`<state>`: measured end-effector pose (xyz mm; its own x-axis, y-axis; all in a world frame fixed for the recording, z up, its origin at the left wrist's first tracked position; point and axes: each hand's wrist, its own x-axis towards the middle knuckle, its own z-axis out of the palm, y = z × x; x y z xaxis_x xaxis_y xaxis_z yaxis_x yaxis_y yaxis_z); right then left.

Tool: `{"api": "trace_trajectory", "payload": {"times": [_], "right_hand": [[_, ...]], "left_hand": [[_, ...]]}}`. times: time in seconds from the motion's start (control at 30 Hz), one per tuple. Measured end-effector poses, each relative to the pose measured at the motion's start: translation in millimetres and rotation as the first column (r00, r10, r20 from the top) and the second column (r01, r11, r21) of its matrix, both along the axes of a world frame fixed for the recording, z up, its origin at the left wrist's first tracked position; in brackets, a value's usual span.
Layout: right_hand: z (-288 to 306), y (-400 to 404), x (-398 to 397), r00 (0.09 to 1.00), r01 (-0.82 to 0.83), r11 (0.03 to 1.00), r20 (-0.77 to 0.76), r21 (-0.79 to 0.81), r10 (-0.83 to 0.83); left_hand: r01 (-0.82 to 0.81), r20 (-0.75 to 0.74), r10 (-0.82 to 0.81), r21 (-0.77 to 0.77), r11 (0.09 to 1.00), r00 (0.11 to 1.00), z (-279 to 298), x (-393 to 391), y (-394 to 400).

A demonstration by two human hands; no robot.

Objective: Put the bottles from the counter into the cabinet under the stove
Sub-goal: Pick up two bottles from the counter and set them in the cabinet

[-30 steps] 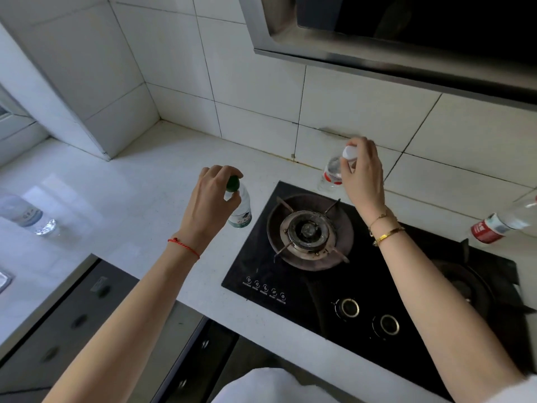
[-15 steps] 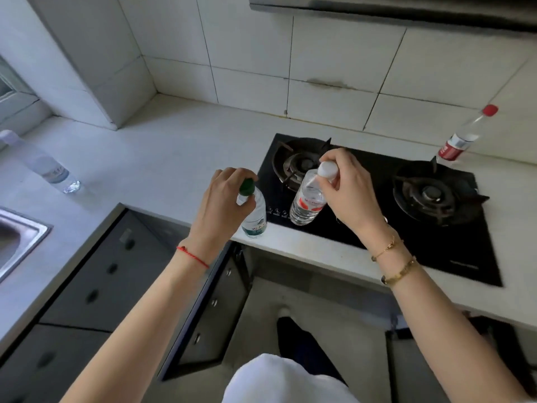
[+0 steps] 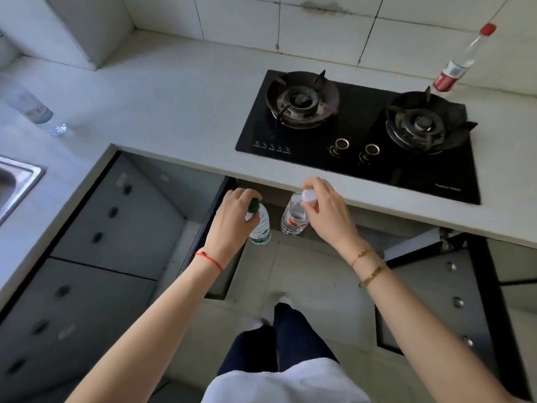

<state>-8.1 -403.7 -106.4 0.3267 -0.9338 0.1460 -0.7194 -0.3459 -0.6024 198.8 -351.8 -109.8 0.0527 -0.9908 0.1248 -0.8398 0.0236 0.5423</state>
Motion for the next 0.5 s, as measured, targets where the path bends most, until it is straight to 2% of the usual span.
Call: {"api": "trace_trajectory", "payload": {"times": [0.3,0.5], "right_hand": [[-127,-25,3,0.998,-0.016,0.993,-0.059,0.116,0.023],[-257,-60,8,0.997,-0.013,0.988,-0.080,0.156,0.025]], "left_hand": [[-0.067,0.016,0.066,0.074,0.995,0.998,-121,-6,-25],[-0.057,0.019,0.055,0.098,0.994,0.998,-253,-2,-68]]}}
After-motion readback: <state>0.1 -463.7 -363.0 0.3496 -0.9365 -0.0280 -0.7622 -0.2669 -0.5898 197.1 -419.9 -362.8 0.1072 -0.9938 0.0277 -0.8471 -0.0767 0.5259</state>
